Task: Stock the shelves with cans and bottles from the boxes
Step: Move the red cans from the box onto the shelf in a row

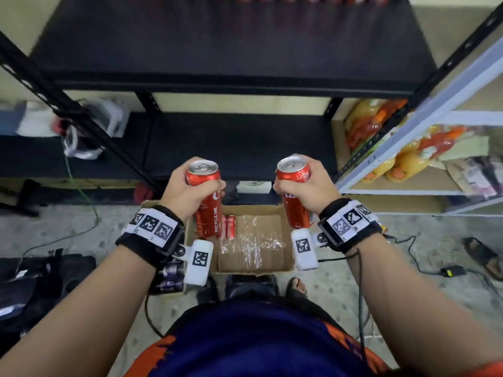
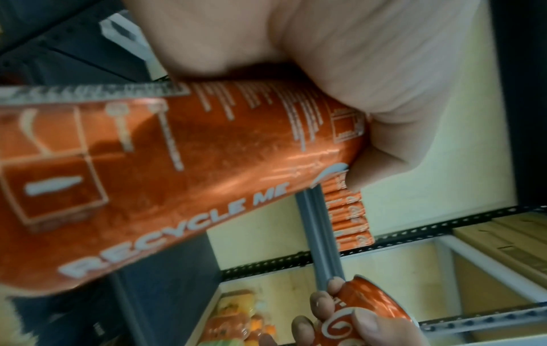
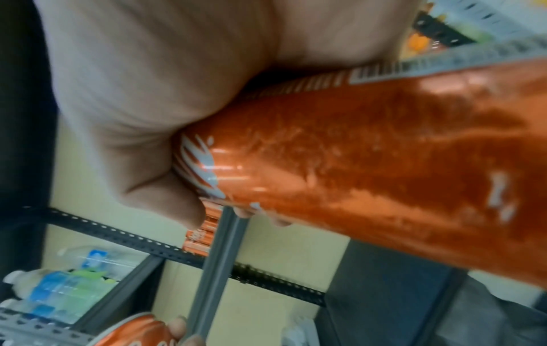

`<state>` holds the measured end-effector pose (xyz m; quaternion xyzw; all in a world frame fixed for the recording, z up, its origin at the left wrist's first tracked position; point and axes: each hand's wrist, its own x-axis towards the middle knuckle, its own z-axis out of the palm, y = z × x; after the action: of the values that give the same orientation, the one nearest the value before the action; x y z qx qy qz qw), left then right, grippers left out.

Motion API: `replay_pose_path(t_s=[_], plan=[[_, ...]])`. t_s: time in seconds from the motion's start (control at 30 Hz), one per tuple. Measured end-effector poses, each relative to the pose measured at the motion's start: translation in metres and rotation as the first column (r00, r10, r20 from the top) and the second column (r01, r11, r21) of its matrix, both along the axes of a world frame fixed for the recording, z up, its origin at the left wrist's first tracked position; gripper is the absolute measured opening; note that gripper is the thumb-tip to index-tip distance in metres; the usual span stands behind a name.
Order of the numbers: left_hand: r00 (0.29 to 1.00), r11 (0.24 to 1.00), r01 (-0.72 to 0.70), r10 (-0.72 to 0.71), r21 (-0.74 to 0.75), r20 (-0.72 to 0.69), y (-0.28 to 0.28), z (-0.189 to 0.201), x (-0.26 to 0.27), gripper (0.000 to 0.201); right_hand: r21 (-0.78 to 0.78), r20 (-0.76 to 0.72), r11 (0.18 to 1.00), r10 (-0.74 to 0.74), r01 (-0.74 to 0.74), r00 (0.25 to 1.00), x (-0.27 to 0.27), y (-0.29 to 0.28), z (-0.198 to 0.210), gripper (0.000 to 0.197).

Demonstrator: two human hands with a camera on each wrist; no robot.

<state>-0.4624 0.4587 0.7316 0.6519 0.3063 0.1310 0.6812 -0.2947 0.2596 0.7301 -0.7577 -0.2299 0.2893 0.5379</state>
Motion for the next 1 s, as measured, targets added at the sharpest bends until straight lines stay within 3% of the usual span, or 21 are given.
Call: replay_pose_path(t_s=[0.23,0.4,0.77,1.0], plan=[[0.982,0.989,-0.018,-0.01,0.146,0.188,0.052,0.067,0.015,0.036,0.147,0.152,0.988,0.021,-0.043,0.988,0.0,0.053,0.065,0.041],[0.964,0.979,-0.041,-0.013,0.198,0.265,0.097,0.104,0.012,0.03,0.251,0.212,0.967,-0.007,-0.047,0.977,-0.01,0.098,0.096,0.035],[0.953,0.959,-0.06,-0.028,0.278,0.301,0.171,0.121,-0.02,0.035,0.349,0.276,0.935,-0.042,-0.059,0.96,-0.038,0.183,0.116,0.039],[0.939,0.943,-0.157,0.051,0.294,0.339,0.197,0.129,0.005,0.039,0.386,0.256,0.916,0.012,-0.114,0.967,0.002,0.223,0.122,0.041]])
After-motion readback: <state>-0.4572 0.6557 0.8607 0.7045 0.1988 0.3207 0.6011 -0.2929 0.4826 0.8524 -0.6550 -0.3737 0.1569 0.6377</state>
